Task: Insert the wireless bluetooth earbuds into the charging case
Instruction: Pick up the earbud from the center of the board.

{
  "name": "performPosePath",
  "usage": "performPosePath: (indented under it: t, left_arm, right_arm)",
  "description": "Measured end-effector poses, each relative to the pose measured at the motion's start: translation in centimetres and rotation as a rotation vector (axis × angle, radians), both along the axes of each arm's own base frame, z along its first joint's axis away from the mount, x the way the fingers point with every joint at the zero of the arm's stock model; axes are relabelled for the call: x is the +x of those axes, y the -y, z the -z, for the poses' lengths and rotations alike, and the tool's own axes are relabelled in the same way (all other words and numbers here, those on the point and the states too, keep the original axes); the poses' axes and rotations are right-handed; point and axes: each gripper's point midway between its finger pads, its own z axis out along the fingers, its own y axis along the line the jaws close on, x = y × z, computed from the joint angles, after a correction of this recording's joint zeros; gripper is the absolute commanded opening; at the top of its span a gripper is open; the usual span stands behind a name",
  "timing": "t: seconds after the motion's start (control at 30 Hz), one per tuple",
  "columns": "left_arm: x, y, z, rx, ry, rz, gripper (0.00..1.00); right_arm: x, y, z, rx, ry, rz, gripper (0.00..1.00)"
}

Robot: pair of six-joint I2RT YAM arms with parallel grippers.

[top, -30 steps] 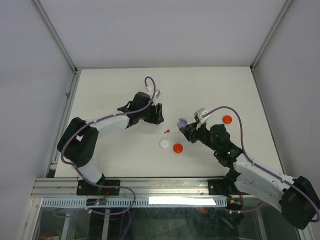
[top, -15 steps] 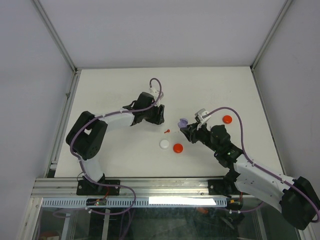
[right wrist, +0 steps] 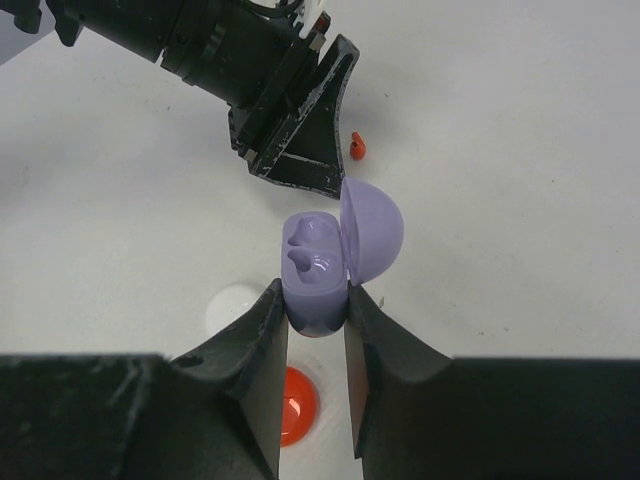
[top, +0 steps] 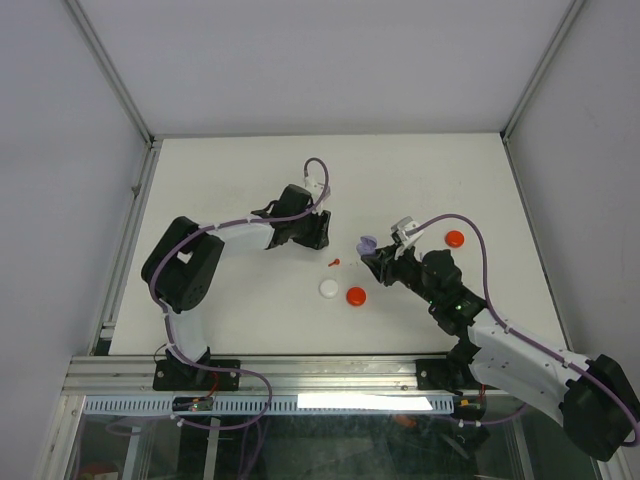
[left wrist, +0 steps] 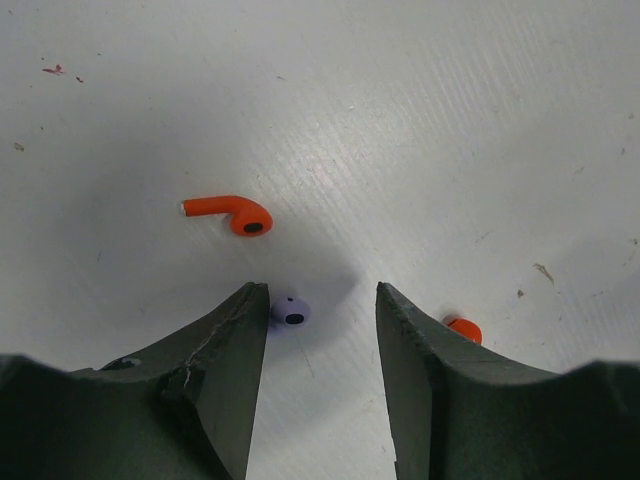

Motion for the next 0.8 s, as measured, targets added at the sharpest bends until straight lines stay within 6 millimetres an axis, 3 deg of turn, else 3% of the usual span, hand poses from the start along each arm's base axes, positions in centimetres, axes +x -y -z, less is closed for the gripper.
performPosePath:
  t: [0.2, 0.8]
  left_arm:
    - [-0.6, 0.5, 0.1, 0.008, -0.004, 0.016, 0.36]
    - [-1.7, 0.3, 0.7, 0.136, 0.019, 0.0, 0.31]
  right_arm:
    - [0.0, 0.0, -0.1, 0.002, 0.001, 0.002, 0.0]
    - [0.1, 0.2, -0.5, 0.014, 0.009, 0.007, 0.0]
